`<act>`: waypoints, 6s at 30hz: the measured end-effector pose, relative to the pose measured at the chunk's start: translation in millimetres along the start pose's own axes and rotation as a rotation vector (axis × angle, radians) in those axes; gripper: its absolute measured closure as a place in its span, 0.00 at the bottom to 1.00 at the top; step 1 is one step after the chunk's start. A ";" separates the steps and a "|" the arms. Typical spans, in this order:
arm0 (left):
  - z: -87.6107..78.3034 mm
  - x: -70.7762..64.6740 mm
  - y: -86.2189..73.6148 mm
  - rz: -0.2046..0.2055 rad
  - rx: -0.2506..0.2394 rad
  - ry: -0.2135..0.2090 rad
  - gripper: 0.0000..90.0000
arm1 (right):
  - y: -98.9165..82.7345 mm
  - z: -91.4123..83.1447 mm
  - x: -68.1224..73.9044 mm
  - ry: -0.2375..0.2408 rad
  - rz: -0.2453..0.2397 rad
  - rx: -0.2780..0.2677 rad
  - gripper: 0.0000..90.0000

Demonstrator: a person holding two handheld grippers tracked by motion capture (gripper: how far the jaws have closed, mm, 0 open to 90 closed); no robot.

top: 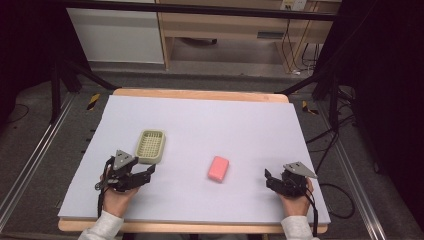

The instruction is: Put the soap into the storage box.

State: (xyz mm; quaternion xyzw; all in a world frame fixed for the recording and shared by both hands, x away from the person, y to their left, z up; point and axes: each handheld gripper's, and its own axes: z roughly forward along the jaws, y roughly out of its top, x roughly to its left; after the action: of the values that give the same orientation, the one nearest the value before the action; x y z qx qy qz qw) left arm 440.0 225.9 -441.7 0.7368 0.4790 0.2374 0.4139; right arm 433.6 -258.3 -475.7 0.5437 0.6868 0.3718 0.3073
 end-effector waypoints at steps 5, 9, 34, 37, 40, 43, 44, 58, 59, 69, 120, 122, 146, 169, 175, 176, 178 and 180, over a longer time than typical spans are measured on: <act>-0.1 -3.9 3.7 0.008 -0.006 -0.006 0.34 | 0.9 0.8 0.5 -0.005 0.002 -0.002 0.24; 1.6 -6.5 6.8 0.013 -0.004 -0.014 0.35 | 1.5 0.3 0.5 -0.012 0.001 -0.010 0.24; 24.3 -48.5 35.7 0.057 -0.016 -0.064 0.38 | 0.9 0.7 -1.0 -0.022 0.009 -0.005 0.24; 26.4 -53.9 39.1 0.058 -0.019 -0.074 0.38 | 0.8 0.8 -0.8 -0.021 0.008 -0.004 0.24; 29.0 -59.1 41.8 0.057 -0.021 -0.084 0.38 | 0.7 0.8 -0.8 -0.022 0.008 -0.003 0.24; 31.6 -63.8 43.8 0.063 -0.017 -0.084 0.38 | 0.8 0.9 -0.8 -0.022 0.008 -0.002 0.24; 32.6 -65.4 44.3 0.059 -0.019 -0.086 0.38 | 0.8 0.8 -0.8 -0.021 0.009 -0.003 0.24; 45.0 -87.1 50.9 0.072 -0.007 -0.110 0.38 | 0.8 1.1 -0.8 -0.019 0.011 -0.001 0.24; 46.8 -90.5 52.3 0.076 -0.007 -0.114 0.37 | 0.8 1.1 -0.8 -0.018 0.013 0.000 0.24; 54.0 -104.5 55.7 0.094 0.002 -0.137 0.37 | 0.8 1.2 -0.7 -0.016 0.016 0.002 0.24; 97.8 -156.8 58.0 0.138 0.094 -0.161 0.25 | 0.7 1.2 -3.4 -0.012 0.021 0.002 0.24; 99.7 -159.0 57.2 0.146 0.107 -0.160 0.25 | 0.7 1.1 -3.3 -0.012 0.021 0.001 0.24; 125.6 -176.7 49.2 0.172 0.203 -0.154 0.26 | 0.1 2.1 -3.3 -0.005 0.025 0.013 0.26; 135.7 -179.6 43.7 0.143 0.263 -0.138 0.33 | -0.3 3.0 -3.3 0.006 0.022 0.022 0.29; 136.8 -176.7 45.1 0.115 0.284 -0.155 0.39 | -0.4 2.7 -4.0 0.010 0.027 0.022 0.29; 136.7 -177.0 45.2 0.116 0.285 -0.155 0.39 | -0.3 2.8 -3.7 0.010 0.027 0.025 0.30; 136.4 -176.9 45.2 0.115 0.285 -0.155 0.40 | -0.3 2.9 -3.8 0.009 0.025 0.024 0.30; 136.5 -176.2 45.6 0.115 0.286 -0.157 0.40 | -0.2 2.7 -3.9 0.009 0.026 0.024 0.30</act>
State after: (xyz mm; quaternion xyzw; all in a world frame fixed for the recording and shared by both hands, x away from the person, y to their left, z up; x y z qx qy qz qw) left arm 489.6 5.7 -469.7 0.8306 0.4313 0.1317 0.3267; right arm 436.6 -261.7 -477.2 0.5545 0.6854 0.3703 0.2927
